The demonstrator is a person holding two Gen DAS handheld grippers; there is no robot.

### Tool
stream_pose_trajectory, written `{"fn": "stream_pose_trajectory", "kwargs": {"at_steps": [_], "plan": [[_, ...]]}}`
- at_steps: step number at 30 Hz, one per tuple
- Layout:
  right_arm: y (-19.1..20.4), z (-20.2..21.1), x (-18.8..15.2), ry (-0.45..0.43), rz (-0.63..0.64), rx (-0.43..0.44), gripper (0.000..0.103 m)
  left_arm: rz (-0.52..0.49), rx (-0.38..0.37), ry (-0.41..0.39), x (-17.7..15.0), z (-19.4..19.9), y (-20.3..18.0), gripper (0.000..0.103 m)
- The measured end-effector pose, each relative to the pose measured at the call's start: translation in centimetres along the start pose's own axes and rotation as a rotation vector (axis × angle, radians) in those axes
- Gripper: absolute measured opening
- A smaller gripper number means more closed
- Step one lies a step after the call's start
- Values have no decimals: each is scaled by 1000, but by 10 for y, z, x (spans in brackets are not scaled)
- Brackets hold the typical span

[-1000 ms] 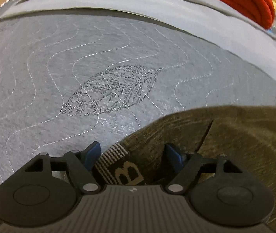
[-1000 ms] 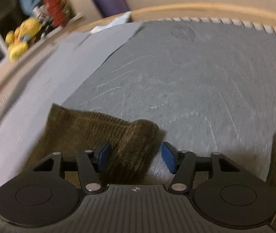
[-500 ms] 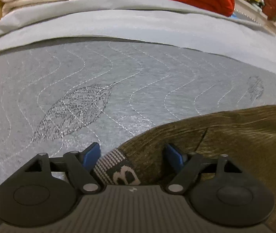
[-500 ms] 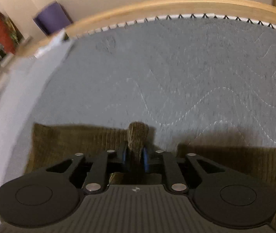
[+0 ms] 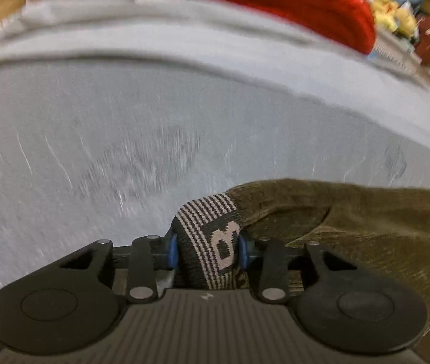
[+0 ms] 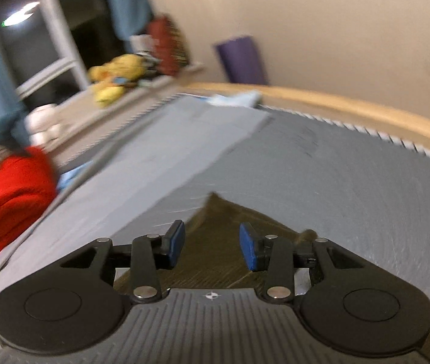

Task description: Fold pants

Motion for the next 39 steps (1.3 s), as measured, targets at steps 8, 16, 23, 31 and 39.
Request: {"fn": "stream_pose_trajectory", "kwargs": {"at_steps": [8, 16, 23, 31, 39], "plan": [[18, 62, -32, 62, 236, 43, 46, 105, 20, 103, -8, 24, 5, 67], [7, 85, -43, 121, 206, 51, 51, 118, -10, 210, -46, 114, -9, 70], [11, 80, -52, 147, 243, 73, 53, 30, 13, 354, -130, 96, -27, 71], [19, 79, -68, 198, 307, 88, 53, -92, -44, 297, -144, 116, -29, 12], [16, 79, -70, 211, 311, 62, 53, -155, 17, 343, -153, 124, -28, 25]]}}
Point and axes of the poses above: each gripper's, at about its wrist camera, not at the fingertips, and z roughly against the way its jaws point, y to its left, x to its top, the point moved 5 cm from there along -z, roughly the way its jaws point, and after that the axes turned 9 degrees about -z, right-handed, at the moved point
